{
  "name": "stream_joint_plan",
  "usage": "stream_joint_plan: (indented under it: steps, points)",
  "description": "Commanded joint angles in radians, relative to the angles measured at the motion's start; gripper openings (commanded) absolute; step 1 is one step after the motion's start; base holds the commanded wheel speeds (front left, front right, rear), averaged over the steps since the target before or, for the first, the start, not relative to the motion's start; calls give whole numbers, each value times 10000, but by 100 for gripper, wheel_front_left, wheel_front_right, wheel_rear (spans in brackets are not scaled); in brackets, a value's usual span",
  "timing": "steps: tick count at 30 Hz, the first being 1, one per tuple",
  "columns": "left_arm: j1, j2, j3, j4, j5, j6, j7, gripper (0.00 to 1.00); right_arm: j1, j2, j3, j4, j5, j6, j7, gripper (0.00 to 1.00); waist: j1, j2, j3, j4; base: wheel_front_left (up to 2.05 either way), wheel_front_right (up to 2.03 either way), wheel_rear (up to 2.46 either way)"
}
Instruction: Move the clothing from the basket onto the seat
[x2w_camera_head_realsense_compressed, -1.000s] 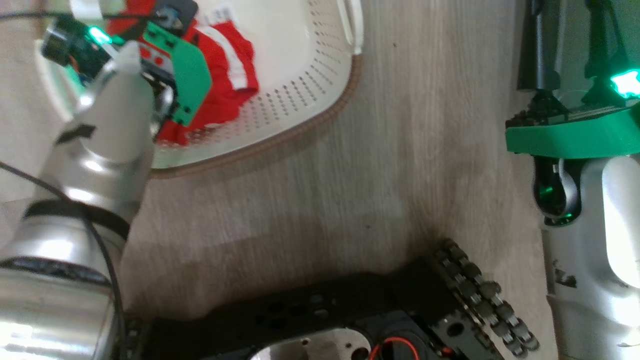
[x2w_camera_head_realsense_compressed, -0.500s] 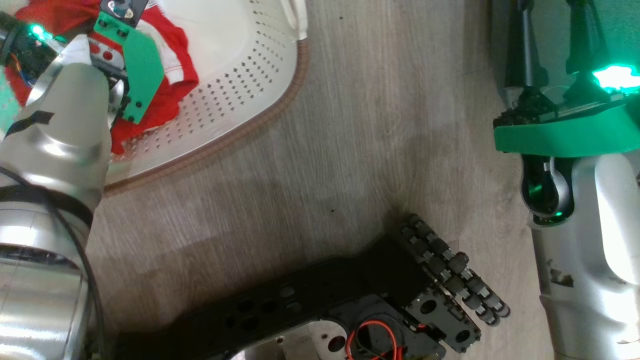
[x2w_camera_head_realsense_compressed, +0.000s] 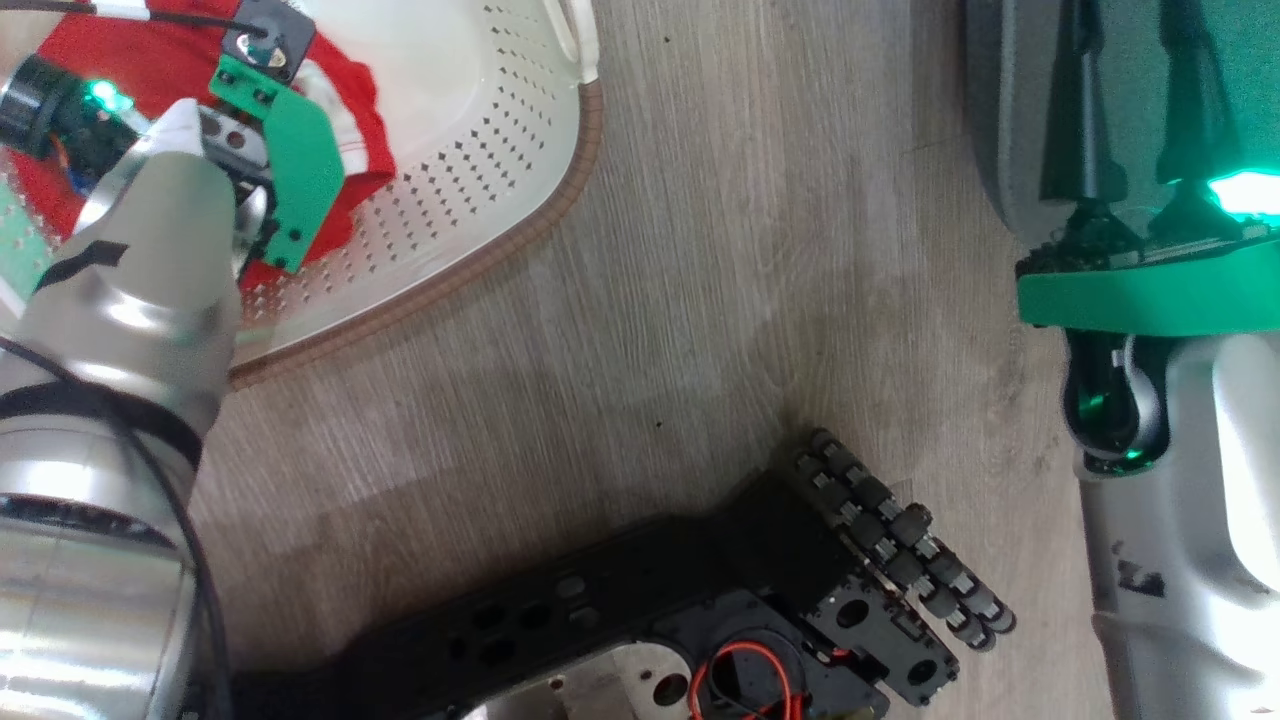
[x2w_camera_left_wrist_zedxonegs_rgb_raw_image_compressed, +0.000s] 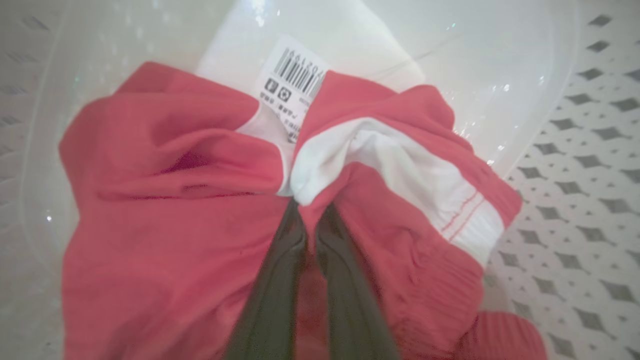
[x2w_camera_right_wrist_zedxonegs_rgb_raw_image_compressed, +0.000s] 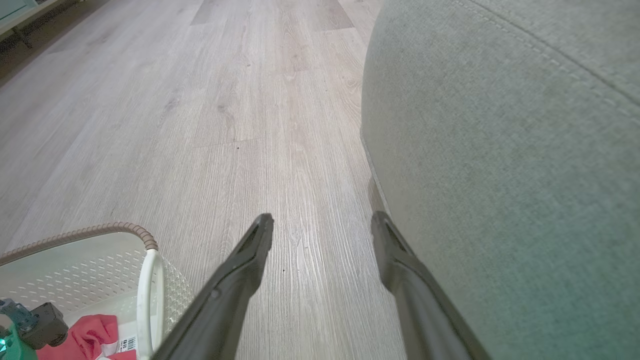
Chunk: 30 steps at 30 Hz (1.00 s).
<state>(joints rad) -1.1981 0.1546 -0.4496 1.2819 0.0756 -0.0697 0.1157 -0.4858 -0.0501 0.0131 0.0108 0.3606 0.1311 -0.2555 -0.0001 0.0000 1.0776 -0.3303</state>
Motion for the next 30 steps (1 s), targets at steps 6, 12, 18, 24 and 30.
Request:
stream_joint_plan:
  steps: [6, 12, 18, 24, 30]
  points:
    - [500, -366, 434, -368, -695, -270, -1336, 0, 256, -1, -236, -22, -288, -4, -63, 100, 1, 0, -676, 600, 0, 0, 0]
    - [1359, -836, 969, -707, -1743, -441, -3061, 0, 563, -1, -830, 388, -1093, -4, -63, 100, 1, 0, -2365, 1781, 0, 0, 0]
    - [2710, -1003, 1395, -1603, -2804, -544, -3735, 0, 1213, -1, -1344, 900, -1727, -4, -63, 100, 1, 0, -4540, 2833, 0, 0, 0]
    - [4806, -1030, 2089, -4085, -3551, -421, -3770, 0, 2067, -1, -1614, 1317, -2107, -4, -63, 100, 1, 0, -6631, 3556, 0, 0, 0]
    - [7057, -1013, 2949, -6714, -3664, 3, -3773, 0, 2799, -1, -1397, 1629, -2503, -4, -63, 100, 1, 0, -8166, 3886, 0, 0, 0]
